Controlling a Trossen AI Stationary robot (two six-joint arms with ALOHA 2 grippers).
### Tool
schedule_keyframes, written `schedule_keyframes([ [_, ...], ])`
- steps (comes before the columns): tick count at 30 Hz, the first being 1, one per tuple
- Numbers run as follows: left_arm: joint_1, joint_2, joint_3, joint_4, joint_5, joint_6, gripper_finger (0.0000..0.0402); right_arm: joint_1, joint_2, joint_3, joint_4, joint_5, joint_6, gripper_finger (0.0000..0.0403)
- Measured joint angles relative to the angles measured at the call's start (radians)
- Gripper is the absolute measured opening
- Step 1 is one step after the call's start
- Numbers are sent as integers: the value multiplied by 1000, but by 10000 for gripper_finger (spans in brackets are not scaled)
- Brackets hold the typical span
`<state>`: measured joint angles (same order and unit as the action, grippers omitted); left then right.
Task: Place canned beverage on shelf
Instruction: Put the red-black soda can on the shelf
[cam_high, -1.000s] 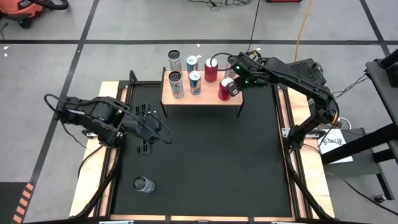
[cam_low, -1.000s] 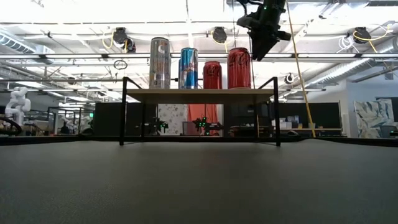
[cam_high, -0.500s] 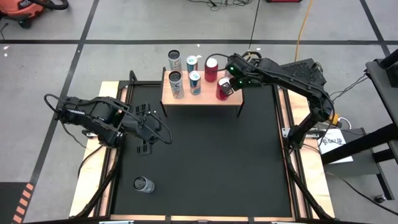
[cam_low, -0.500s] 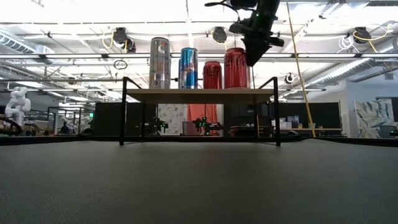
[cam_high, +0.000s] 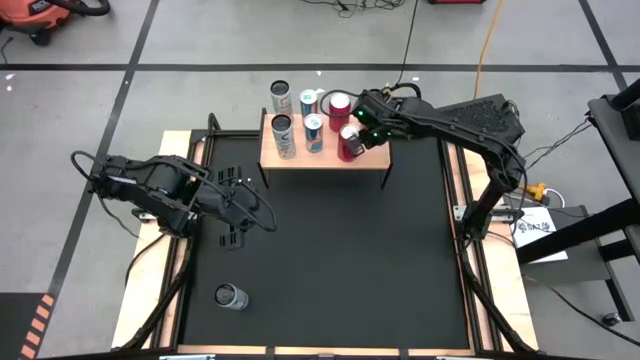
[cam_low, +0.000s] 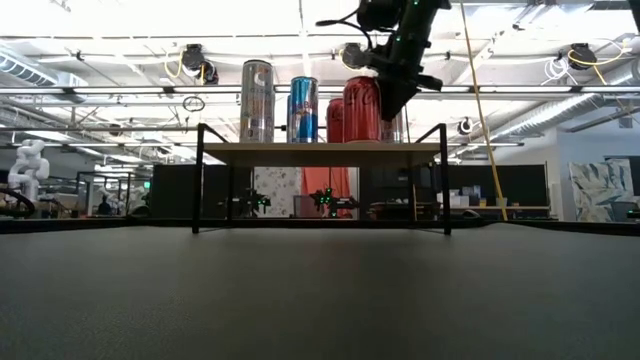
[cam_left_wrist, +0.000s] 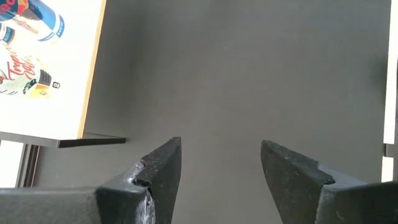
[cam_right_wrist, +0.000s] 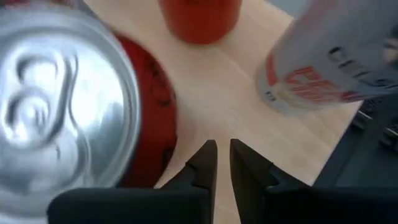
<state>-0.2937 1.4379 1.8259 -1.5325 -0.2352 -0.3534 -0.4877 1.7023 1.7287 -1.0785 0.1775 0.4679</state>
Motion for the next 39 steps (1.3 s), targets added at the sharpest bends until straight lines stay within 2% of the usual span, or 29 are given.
schedule_keyframes([
  [28, 0, 0, 0, -4, 0, -4, 216, 12, 8, 0, 103, -26, 10, 17],
  [33, 0, 0, 0, -4, 0, -5, 216, 11, 8, -1, 134, -73, 8, 17],
  [39, 0, 0, 0, -4, 0, -5, 216, 12, 9, -1, 121, -76, 9, 17],
])
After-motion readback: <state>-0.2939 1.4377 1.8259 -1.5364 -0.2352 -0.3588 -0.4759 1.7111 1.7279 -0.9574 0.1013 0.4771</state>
